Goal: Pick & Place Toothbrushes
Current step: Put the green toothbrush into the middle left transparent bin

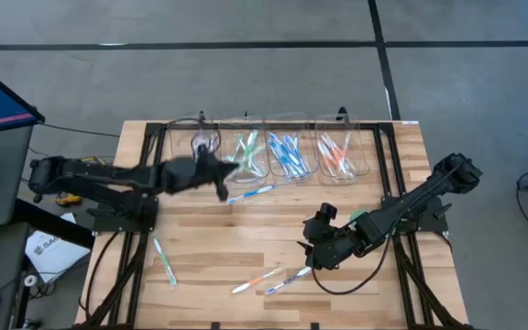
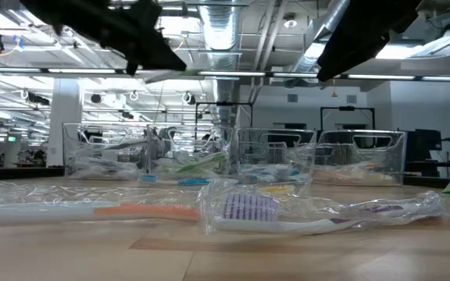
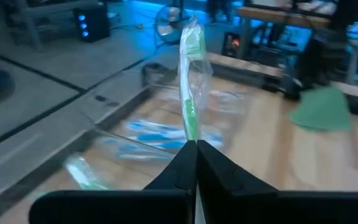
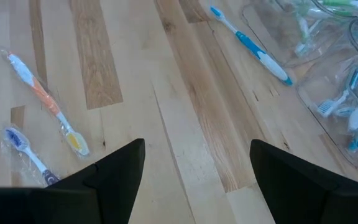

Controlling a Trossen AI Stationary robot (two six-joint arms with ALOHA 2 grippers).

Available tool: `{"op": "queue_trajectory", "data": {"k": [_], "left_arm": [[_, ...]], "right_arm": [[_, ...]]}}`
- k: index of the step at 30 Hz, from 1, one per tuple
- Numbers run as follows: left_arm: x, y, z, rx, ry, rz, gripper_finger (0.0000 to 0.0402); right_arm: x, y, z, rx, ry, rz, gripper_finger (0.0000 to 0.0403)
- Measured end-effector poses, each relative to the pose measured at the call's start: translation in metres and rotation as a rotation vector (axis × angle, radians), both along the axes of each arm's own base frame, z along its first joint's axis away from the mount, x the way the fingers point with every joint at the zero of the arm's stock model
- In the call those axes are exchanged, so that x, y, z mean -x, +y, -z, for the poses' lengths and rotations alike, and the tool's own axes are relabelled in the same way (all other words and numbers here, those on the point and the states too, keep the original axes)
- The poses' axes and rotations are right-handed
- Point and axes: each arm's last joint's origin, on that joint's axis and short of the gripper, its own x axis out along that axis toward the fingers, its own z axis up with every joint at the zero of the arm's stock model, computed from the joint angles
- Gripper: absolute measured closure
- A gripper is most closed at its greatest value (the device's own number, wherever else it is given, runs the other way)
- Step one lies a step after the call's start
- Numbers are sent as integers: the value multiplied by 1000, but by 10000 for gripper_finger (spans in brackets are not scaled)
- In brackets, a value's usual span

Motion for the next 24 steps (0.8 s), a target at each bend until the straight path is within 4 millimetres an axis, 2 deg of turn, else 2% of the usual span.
{"op": "queue_trajectory", "data": {"k": [4, 10, 16, 24], "left_arm": [[-7, 37, 4, 56, -46, -25, 401], [-22, 72, 38, 125, 4, -87, 401], [-31, 86, 64, 159, 39, -126, 401], [-32, 96, 81, 206, 72, -170, 397]], "right_arm": [[0, 0, 0, 0, 0, 0, 117], [0, 0, 0, 0, 0, 0, 117], [0, 0, 0, 0, 0, 1, 117], [0, 0, 0, 0, 0, 1, 117]]}}
